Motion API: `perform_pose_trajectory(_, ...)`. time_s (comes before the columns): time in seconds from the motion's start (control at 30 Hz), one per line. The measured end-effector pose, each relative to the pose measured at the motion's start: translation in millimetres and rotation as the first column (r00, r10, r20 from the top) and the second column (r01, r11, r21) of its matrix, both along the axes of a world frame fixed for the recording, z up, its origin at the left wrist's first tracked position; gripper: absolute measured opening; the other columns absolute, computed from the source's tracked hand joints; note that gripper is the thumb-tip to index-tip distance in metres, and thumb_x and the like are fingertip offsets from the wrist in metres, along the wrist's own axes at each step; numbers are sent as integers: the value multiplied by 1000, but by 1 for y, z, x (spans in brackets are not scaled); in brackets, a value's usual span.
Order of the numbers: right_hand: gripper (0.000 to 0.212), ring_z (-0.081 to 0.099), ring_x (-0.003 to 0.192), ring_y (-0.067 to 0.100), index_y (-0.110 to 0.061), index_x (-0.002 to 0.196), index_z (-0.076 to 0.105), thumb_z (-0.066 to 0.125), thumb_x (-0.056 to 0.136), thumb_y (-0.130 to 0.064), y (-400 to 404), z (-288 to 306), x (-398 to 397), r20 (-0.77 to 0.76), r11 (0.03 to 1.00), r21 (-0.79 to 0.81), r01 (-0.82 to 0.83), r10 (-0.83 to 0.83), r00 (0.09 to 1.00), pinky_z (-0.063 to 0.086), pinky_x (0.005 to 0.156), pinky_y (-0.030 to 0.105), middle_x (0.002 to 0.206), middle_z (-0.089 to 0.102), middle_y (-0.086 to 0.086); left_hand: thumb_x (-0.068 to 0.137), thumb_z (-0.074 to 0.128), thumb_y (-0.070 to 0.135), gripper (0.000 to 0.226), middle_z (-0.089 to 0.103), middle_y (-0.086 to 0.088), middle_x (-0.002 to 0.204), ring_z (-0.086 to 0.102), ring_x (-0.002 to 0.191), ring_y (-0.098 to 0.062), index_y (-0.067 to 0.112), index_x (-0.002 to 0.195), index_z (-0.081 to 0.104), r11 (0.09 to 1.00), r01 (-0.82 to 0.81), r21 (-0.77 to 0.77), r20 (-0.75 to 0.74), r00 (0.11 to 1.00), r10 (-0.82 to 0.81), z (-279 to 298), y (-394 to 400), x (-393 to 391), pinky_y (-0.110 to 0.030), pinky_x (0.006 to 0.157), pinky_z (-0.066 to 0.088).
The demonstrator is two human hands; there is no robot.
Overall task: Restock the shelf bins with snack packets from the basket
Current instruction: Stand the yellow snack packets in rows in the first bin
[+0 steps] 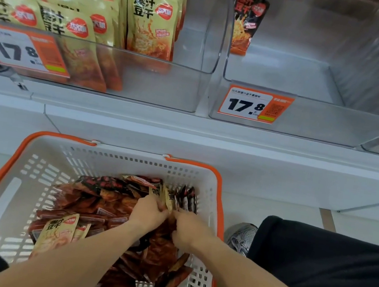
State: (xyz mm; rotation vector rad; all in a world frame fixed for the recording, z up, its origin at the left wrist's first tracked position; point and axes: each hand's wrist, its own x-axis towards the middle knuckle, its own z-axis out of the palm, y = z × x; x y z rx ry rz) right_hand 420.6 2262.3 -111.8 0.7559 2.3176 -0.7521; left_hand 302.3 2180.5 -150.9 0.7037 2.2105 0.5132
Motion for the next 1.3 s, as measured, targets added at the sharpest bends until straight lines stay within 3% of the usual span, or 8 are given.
perform_pose_trajectory(0.27, 68, 35, 130, 38, -1, 148, 36, 64, 87, -12, -6, -2, 9, 94, 866, 429, -259, 242, 966, 36, 107, 49, 144, 36, 19, 92, 58, 52, 28, 64, 1, 91, 67, 83, -25, 24, 91, 53, 996, -58, 65, -95, 993, 64, -6, 3, 26, -33, 64, 50)
perform_pose_trajectory(0.47, 61, 42, 124, 36, -5, 144, 43, 61, 86, -10, 1, -1, 4, 55, 934, 295, -200, 193, 980, 44, 103, 46, 141, 38, 17, 88, 71, 38, 26, 43, -3, 109, 56, 86, -23, 24, 70, 56, 995, -101, 23, -168, 980, 104, -1, -2, 21, -31, 67, 45)
perform_pose_trajectory(0.57, 44, 48, 121, 35, -11, 132, 53, 58, 88, -16, 8, 8, -8, -41, 977, 208, -49, 59, 997, 48, 97, 44, 134, 43, 14, 84, 72, 16, 18, 59, -2, 95, 60, 81, -19, 19, 72, 59, 999, -43, -24, -106, 994, 40, 23, -2, -8, -29, 65, 48)
perform_pose_trajectory(0.67, 50, 60, 111, 32, -13, 137, 45, 56, 91, -28, 21, 31, -31, -241, 985, 81, 150, -127, 962, 53, 92, 44, 124, 59, 12, 84, 67, 10, 19, 57, -4, 72, 54, 67, -19, 12, 69, 55, 985, 169, -22, -36, 985, -169, 75, 1, -48, -25, 57, 39)
perform_pose_trajectory(0.83, 70, 64, 97, 17, -19, 136, 43, 79, 80, -38, 44, 103, -72, -421, 969, -141, 202, -243, 874, 53, 85, 36, 111, 66, -1, 86, 76, 18, 25, 59, 4, 87, 56, 74, -14, 24, 76, 53, 886, 464, 10, -137, 878, -458, 189, -5, -102, -26, 64, 46)
perform_pose_trajectory(1.0, 27, 61, 66, 4, -14, 88, 67, 87, 73, -25, 42, 192, -92, -712, 984, -97, 151, -175, 680, 49, 59, 24, 76, 67, -7, 85, 76, 7, 22, 68, 8, 66, 66, 65, -10, 17, 79, 58, 852, 346, 393, -211, 936, -282, 271, -33, -125, -34, 69, 54)
perform_pose_trajectory(1.2, 27, 63, 71, 0, -27, 88, 64, 87, 74, -32, 26, 296, -97, -975, 968, 67, 243, 11, 224, 50, 61, 22, 80, 69, -15, 87, 74, 5, 21, 72, 10, 93, 69, 88, -2, 22, 97, 65, 558, 123, 821, -286, 934, 214, 320, -40, -133, -16, 79, 53)
perform_pose_trajectory(1.3, 30, 60, 77, -2, -14, 103, 67, 81, 81, -30, 32, 321, -102, -959, 886, 282, 369, 272, 80, 52, 71, 22, 89, 65, -13, 94, 66, 12, 31, 62, 6, 122, 57, 116, -4, 13, 124, 59, 592, 302, 747, -549, 783, 294, 314, -43, -146, -12, 101, 39)
